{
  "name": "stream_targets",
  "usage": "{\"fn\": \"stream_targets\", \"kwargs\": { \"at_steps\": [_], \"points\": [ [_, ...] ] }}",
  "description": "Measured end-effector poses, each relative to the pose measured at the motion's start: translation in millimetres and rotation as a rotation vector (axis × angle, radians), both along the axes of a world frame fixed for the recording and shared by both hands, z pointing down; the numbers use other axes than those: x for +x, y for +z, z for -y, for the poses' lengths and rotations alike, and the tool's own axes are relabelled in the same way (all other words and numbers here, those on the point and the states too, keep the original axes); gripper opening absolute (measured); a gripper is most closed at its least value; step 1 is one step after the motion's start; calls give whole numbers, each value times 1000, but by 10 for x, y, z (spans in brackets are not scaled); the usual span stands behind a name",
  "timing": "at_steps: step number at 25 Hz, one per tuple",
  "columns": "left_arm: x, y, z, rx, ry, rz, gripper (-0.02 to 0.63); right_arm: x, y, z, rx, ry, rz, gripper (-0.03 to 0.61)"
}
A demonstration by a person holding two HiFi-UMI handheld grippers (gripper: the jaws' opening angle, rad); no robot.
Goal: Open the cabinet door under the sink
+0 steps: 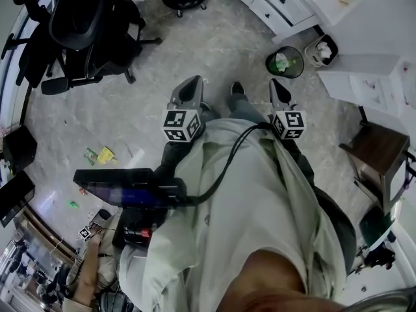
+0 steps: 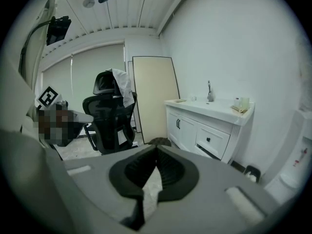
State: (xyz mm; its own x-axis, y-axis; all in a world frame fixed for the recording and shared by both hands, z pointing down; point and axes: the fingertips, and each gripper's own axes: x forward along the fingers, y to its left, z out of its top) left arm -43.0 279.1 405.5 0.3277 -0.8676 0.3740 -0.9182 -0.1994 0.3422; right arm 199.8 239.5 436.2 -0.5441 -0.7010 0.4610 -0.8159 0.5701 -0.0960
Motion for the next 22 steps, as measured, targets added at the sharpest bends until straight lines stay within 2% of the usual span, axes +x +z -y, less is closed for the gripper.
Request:
{"fn": "stream_targets", "kwargs": {
  "at_steps": [8, 16, 22],
  "points": [
    [-214, 59, -330, -15, -16, -9, 6, -233, 69, -327, -27, -24, -14, 2],
    [-362, 66, -465, 7, -30, -22, 6, -304, -23, -381, 11, -1, -7, 2],
    [-466, 19, -449, 19, -72, -31, 6, -518, -52, -318, 15, -85, -29, 2]
  ]
}}
